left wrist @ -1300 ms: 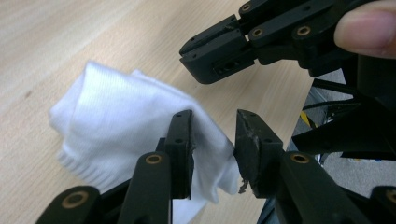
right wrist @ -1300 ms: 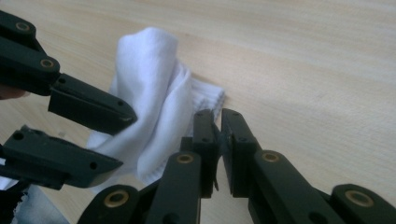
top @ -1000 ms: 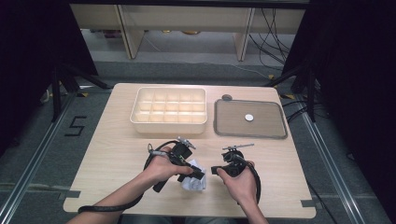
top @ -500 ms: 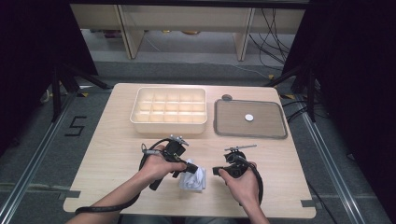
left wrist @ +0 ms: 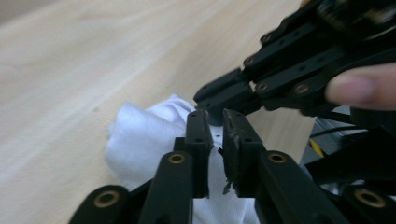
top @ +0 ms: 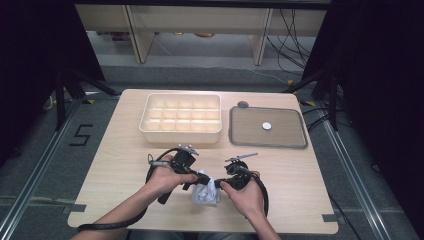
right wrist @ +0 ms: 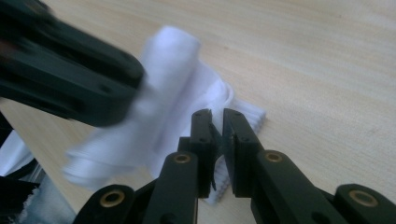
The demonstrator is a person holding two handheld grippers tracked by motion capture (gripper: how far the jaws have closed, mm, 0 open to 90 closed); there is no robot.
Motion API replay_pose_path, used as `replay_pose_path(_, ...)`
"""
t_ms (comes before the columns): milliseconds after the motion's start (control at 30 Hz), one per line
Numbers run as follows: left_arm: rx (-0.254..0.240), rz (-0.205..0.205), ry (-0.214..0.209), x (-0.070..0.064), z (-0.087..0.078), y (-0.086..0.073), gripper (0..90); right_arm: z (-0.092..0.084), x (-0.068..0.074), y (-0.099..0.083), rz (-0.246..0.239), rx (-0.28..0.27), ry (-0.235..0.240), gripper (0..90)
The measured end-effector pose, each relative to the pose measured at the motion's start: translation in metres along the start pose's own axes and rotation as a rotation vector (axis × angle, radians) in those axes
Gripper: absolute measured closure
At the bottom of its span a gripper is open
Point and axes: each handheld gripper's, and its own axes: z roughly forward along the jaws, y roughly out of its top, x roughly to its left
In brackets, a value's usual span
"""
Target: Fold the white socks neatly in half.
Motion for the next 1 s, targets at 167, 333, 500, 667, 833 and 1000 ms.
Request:
replay_pose_path(167,-0.030,-0.046,0.102,0.010,-0.022,-0.004,59.1,0.004,-0.002,-0.002,0.012,0.021,-0.013,83.5)
replay_pose_path(333,0.075,-0.151,0.096,0.031,-0.031,-0.019,46.7,0.004,-0.002,-0.002,0.006,0.023,-0.018,83.6)
replay_pose_path(500,0.142,-0.206,0.128,0.054,-0.031,-0.037,43.9,0.005,-0.002,-0.003,0.003,0.019,-0.014,83.6)
replay_pose_path(667,0.161,-0.285,0.083,0.064,-0.023,-0.048,46.0,0.005,0.000,-0.003,0.058,0.041,-0.007,83.6)
replay_pose_path(833,0.183,-0.318,0.031,0.069,-0.016,-0.054,58.0,0.006,-0.005,-0.004,0.004,0.032,-0.025,83.9)
replay_pose_path(1000,0.200,-0.312,-0.013,0.072,-0.012,-0.058,72.6,0.007,-0.005,-0.004,0.004,0.030,-0.026,83.9)
